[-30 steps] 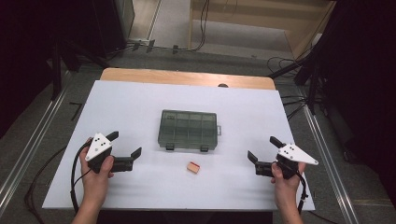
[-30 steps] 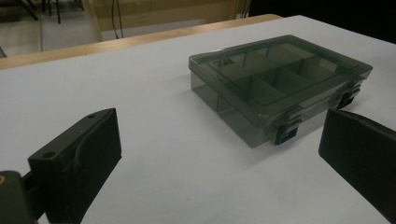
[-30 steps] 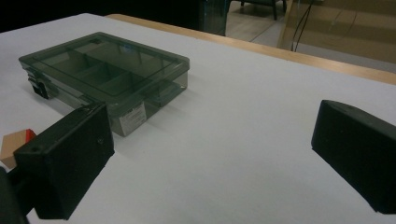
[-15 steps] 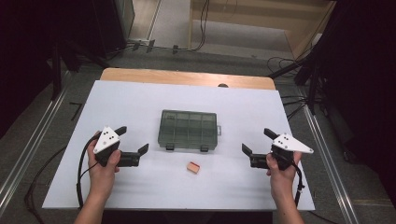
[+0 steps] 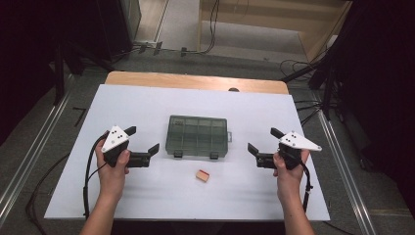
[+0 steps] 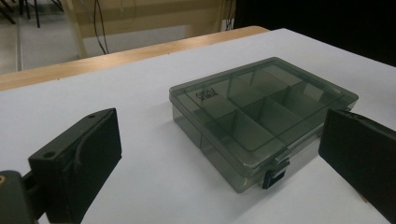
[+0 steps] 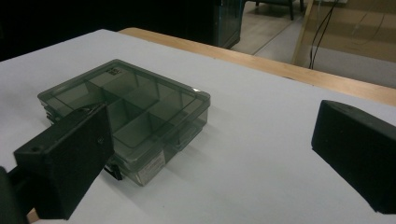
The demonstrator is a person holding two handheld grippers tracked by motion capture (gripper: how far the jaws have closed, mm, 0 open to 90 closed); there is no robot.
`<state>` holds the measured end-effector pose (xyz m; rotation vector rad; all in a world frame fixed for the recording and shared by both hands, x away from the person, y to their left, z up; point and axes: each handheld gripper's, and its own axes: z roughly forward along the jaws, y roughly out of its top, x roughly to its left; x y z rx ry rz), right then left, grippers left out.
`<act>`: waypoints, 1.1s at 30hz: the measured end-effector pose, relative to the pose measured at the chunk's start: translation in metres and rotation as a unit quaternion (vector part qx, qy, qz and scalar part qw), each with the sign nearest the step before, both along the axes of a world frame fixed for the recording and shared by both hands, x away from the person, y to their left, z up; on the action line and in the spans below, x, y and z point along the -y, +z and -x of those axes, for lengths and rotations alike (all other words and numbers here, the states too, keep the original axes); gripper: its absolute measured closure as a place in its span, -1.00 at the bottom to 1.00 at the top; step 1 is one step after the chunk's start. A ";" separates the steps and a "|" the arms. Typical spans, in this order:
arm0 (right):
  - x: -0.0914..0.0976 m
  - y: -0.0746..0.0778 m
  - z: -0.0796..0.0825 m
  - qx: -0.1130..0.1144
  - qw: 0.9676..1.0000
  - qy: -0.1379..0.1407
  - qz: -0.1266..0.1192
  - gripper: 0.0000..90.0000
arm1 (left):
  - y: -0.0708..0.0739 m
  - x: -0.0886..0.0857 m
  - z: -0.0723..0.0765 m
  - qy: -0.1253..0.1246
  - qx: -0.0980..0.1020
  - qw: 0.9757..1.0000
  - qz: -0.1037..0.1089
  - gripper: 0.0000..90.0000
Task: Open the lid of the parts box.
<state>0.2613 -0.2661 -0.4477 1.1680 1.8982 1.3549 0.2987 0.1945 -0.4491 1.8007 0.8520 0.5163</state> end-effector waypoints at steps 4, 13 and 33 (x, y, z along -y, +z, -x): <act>-0.004 0.001 -0.006 0.003 1.000 0.005 -0.006 -1.00 | 0.002 0.001 -0.005 0.005 -0.001 1.000 0.005 -1.00; -0.016 0.001 -0.017 0.001 1.000 0.021 -0.003 -1.00 | 0.005 0.004 -0.019 0.013 -0.001 1.000 0.004 -1.00; -0.034 -0.015 -0.033 -0.065 0.994 0.069 -0.053 0.36 | -0.013 0.005 -0.022 -0.012 -0.065 0.997 0.044 0.22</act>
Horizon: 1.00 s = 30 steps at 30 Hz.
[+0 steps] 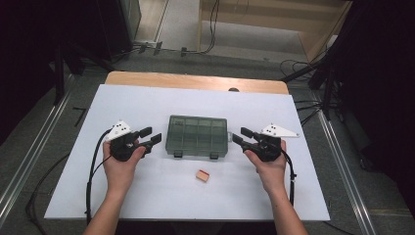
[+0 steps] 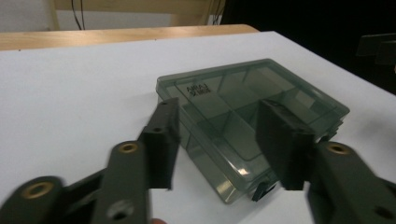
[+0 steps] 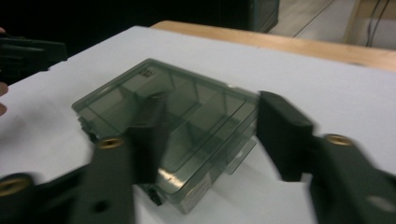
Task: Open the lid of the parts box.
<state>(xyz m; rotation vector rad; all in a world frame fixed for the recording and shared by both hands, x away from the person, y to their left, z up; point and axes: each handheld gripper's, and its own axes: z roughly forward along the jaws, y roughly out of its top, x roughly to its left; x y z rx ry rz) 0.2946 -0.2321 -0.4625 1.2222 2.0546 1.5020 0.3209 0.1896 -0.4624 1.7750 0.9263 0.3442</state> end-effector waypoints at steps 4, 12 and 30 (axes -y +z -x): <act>-0.003 -0.005 -0.002 -0.022 0.999 0.045 0.011 0.71 | -0.005 -0.003 0.001 -0.016 -0.013 1.000 -0.007 0.67; -0.006 -0.013 -0.003 -0.046 0.995 0.072 0.048 0.96 | -0.009 -0.011 0.001 -0.051 -0.033 0.998 -0.028 1.00; -0.011 -0.024 -0.003 -0.074 0.986 0.087 0.125 0.97 | -0.024 -0.001 -0.001 -0.087 -0.066 0.992 -0.060 1.00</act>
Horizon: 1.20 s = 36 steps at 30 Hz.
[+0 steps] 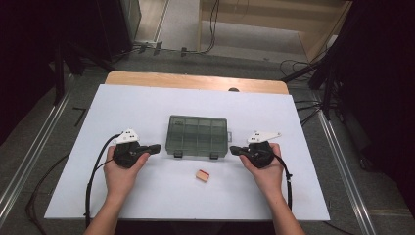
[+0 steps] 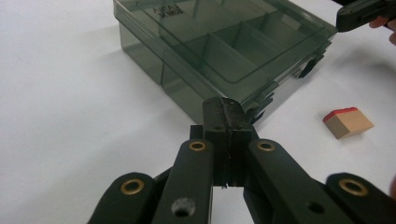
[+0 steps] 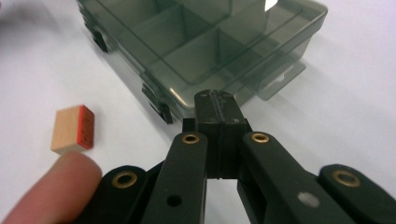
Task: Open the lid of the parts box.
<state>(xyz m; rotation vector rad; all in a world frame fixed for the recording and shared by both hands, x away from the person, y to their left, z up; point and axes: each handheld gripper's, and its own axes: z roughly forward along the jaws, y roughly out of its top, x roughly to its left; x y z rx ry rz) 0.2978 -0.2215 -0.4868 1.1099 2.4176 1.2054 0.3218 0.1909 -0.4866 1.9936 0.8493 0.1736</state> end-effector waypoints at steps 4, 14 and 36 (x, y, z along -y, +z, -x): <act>0.001 -0.002 0.000 -0.008 1.000 0.004 0.005 0.97 | -0.004 0.003 -0.002 0.000 -0.007 1.000 -0.013 1.00; -0.006 -0.007 0.002 -0.022 0.999 0.033 0.030 0.97 | -0.009 0.010 -0.002 -0.007 -0.015 1.000 -0.022 1.00; -0.009 -0.011 0.003 -0.011 0.999 0.028 0.025 0.97 | -0.010 0.011 -0.002 -0.013 -0.017 1.000 -0.019 1.00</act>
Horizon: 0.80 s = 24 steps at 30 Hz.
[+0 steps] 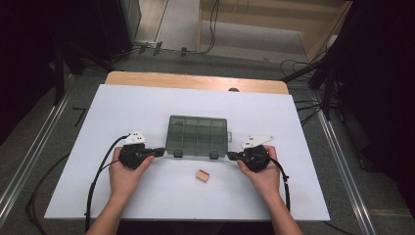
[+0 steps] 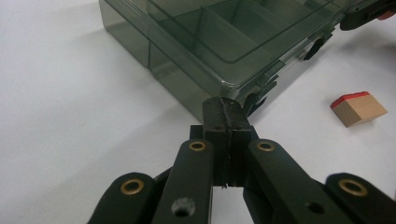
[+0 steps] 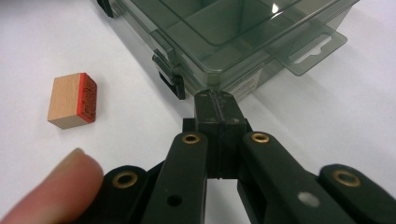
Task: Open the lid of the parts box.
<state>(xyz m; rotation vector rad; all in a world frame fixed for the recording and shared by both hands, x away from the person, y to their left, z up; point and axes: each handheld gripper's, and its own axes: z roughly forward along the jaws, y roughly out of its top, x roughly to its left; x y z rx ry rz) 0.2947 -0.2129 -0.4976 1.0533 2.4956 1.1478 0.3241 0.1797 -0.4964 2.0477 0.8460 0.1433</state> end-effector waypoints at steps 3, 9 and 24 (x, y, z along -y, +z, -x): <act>0.001 0.001 0.001 0.000 1.000 0.000 -0.005 0.97 | 0.001 0.000 0.000 0.000 0.002 1.000 0.002 1.00; 0.001 0.004 0.002 0.007 1.000 -0.001 -0.009 0.97 | -0.001 -0.001 -0.001 0.000 0.000 1.000 -0.001 1.00; 0.003 0.010 0.005 0.024 0.999 -0.004 -0.027 0.97 | 0.003 0.001 0.002 -0.002 0.009 1.000 0.009 1.00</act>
